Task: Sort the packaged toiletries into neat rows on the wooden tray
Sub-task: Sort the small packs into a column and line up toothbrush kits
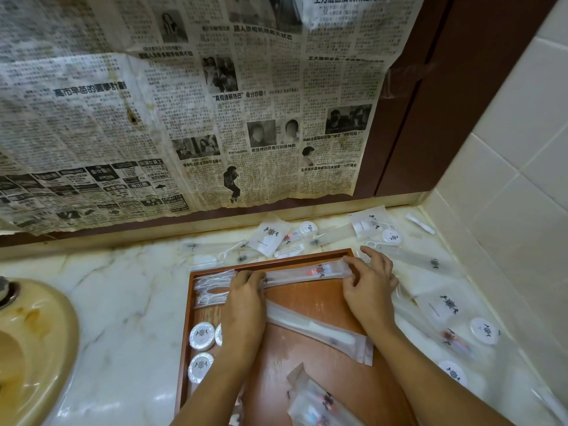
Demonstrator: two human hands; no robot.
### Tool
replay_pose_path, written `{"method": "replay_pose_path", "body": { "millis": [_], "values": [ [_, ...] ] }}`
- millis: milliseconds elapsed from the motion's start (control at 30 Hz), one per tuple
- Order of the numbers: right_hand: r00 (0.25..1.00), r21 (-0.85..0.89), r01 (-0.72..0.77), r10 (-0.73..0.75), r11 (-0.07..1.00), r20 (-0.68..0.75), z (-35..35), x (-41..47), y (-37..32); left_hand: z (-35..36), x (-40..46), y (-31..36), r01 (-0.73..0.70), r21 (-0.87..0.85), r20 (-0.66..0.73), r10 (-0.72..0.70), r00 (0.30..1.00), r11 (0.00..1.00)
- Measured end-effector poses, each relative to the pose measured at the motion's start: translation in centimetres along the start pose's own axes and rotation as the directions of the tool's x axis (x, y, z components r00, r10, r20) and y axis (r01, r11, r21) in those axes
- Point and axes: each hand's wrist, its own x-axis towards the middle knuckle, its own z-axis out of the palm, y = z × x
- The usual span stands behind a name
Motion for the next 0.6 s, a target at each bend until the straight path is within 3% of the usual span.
{"method": "replay_pose_path", "body": {
  "millis": [167,300,400,600],
  "values": [
    [0.995,0.127,0.089,-0.081,0.988,-0.065,-1.7,-0.8,-0.7,-0.9,-1.2,0.3,-0.141,-0.041,0.068,0.144,0.987,0.989],
    [0.965,0.059,0.218,-0.224,0.974,0.138,-3.1,-4.5,-0.8,-1.0,-3.1,-0.2,-0.339,-0.045,0.165,0.342,0.925,0.94],
    [0.922,-0.032,0.292,-0.272,0.956,0.275,-3.5,-7.7,-0.5,-1.0,-4.5,-1.0,-0.341,-0.035,0.241,0.34,0.909,0.939],
    [0.901,-0.076,0.32,-0.279,0.944,0.331,-4.3,-11.5,0.7,-1.5,-7.2,-1.6,-0.338,-0.016,0.28,0.329,0.902,0.941]
  ]
}}
